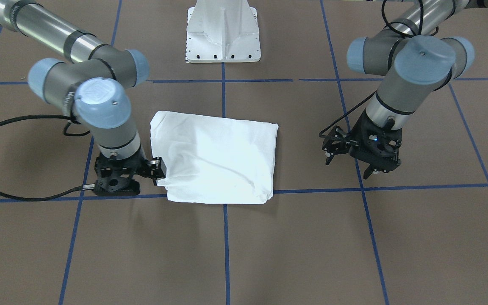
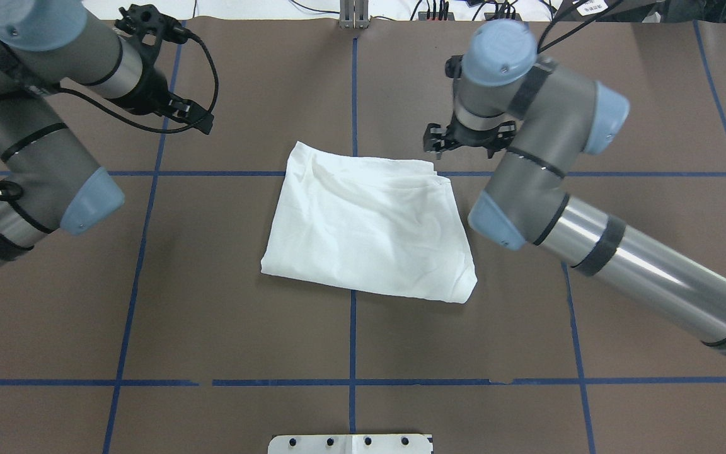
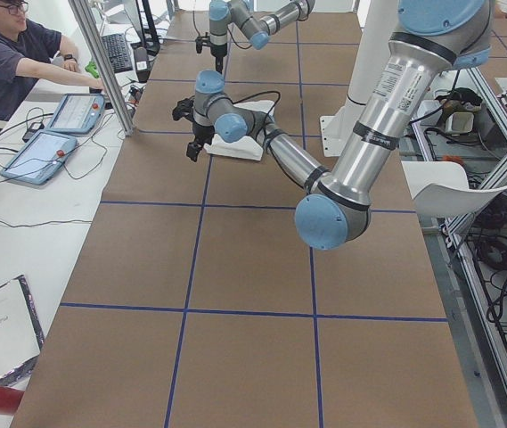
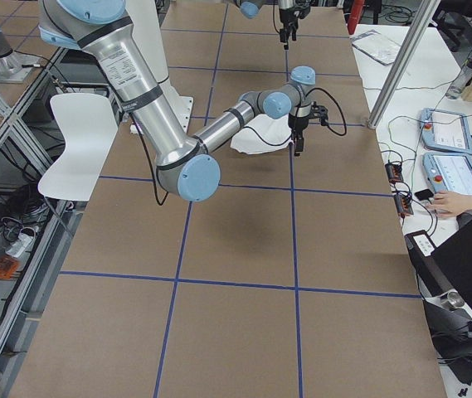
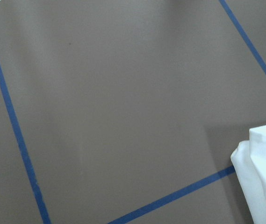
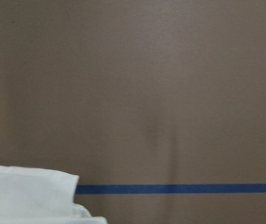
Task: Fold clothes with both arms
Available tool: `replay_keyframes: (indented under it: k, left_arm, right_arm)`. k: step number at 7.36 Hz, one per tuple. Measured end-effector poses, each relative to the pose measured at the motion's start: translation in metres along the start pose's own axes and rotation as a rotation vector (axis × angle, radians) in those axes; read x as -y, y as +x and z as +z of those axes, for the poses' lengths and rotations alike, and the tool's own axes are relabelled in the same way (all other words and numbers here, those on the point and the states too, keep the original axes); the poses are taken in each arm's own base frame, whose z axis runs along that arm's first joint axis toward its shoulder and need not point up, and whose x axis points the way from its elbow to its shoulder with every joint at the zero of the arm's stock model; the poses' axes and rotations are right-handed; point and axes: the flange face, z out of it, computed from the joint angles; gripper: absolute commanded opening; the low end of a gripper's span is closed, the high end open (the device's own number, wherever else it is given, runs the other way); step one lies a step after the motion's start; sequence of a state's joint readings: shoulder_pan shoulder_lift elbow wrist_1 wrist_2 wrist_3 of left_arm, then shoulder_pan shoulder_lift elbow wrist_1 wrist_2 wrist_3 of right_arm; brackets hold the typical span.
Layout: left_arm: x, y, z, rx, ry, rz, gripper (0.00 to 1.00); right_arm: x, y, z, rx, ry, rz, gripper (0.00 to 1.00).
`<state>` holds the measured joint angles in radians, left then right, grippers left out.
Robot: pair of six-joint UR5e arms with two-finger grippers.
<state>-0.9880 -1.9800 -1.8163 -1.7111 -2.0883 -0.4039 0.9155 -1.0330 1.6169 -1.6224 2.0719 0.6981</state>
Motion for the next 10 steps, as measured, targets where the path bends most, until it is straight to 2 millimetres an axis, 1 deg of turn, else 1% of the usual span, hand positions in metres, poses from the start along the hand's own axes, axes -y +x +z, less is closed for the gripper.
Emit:
replay_keyframes:
  k: [1,2,3,4,5,6,7,8,9,10]
  left_arm:
    - [-0.011,-0.035,-0.03,0.05,-0.033,0.069,1.0]
    - [-0.023,-0.073,-0.053,0.083,-0.08,0.12,1.0]
    - [-0.046,-0.113,-0.066,0.098,-0.128,0.137,1.0]
    - [-0.082,-0.157,-0.073,0.122,-0.169,0.102,1.0]
    - [-0.115,-0.204,-0.084,0.153,-0.192,0.029,1.0]
    - [-0.137,-0.237,-0.098,0.148,-0.191,-0.041,1.0]
    - [-0.156,-0.257,-0.106,0.129,-0.19,-0.095,1.0]
    - [-0.176,-0.273,-0.112,0.123,-0.192,-0.141,1.0]
    - [-0.196,-0.29,-0.118,0.127,-0.192,-0.184,1.0]
    - [-0.219,-0.305,-0.121,0.131,-0.193,-0.207,1.0]
  right_arm:
    - [-0.017,0.057,-0.014,0.0,-0.026,-0.065,1.0]
    - [-0.042,0.104,-0.018,-0.009,-0.046,-0.107,1.0]
    - [-0.072,0.148,-0.02,-0.022,-0.062,-0.118,1.0]
    - [-0.102,0.19,-0.025,-0.03,-0.076,-0.097,1.0]
    - [-0.132,0.23,-0.031,-0.029,-0.094,-0.054,1.0]
    - [-0.159,0.267,-0.04,-0.026,-0.102,-0.018,1.0]
    - [-0.183,0.305,-0.052,-0.016,-0.103,-0.008,1.0]
    - [-0.207,0.347,-0.063,-0.003,-0.098,-0.02,1.0]
    - [-0.23,0.384,-0.072,0.001,-0.089,-0.026,1.0]
    - [-0.251,0.412,-0.077,0.001,-0.085,-0.016,1.0]
